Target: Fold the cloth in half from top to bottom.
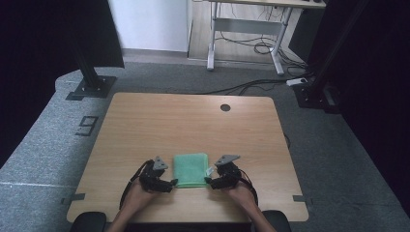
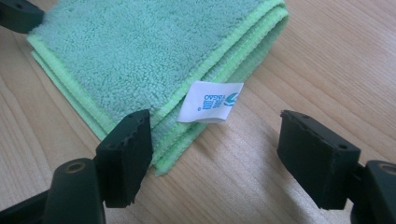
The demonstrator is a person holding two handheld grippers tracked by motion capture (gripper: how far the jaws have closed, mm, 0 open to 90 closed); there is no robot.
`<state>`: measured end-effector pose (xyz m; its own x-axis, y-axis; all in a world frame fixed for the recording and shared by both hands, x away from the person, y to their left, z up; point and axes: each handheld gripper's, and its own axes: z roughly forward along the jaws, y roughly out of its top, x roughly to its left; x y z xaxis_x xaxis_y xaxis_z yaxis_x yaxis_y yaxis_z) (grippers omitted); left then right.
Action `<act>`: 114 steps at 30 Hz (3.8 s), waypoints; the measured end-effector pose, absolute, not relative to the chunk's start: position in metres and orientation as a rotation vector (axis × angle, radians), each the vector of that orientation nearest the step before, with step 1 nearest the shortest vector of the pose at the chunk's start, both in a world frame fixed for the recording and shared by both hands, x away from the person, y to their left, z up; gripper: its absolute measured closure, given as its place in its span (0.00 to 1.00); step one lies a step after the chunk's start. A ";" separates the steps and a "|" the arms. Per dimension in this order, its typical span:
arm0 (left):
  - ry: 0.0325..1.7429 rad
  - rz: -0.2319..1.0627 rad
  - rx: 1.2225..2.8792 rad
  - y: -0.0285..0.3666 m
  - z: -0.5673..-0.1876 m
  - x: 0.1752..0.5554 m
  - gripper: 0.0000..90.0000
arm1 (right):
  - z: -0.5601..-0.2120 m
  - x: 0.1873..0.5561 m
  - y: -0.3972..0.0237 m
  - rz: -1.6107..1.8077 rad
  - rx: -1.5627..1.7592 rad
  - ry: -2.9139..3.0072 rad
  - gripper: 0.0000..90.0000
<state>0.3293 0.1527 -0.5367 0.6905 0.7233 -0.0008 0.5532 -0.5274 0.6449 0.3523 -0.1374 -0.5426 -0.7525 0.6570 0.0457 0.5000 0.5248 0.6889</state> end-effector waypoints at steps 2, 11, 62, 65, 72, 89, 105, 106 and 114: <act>0.969 0.374 2.297 0.151 -0.540 0.330 0.21 | -0.543 0.351 -0.138 1.043 0.980 2.547 0.29; 0.973 0.369 2.269 0.151 -0.543 0.333 0.20 | -0.545 0.347 -0.138 1.055 0.997 2.537 0.29; 1.071 0.403 2.210 0.154 -0.544 0.421 0.18 | -0.546 0.424 -0.133 1.024 1.108 2.443 0.27; 1.068 0.401 2.210 0.154 -0.545 0.422 0.18 | -0.546 0.425 -0.133 1.027 1.107 2.444 0.27; 1.051 0.403 2.218 0.154 -0.544 0.422 0.18 | -0.546 0.425 -0.134 1.041 1.124 2.442 0.27; 0.984 0.391 2.219 0.157 -0.526 0.405 0.16 | -0.531 0.416 -0.143 1.117 1.094 2.427 0.25; 0.947 0.372 2.216 0.170 -0.510 0.380 0.06 | -0.514 0.395 -0.156 1.108 1.035 2.429 0.14; 0.943 0.377 2.218 0.171 -0.510 0.378 0.05 | -0.513 0.394 -0.158 1.107 1.040 2.429 0.13; 0.919 0.419 2.245 0.176 -0.507 0.368 0.00 | -0.509 0.383 -0.170 1.094 1.043 2.425 0.08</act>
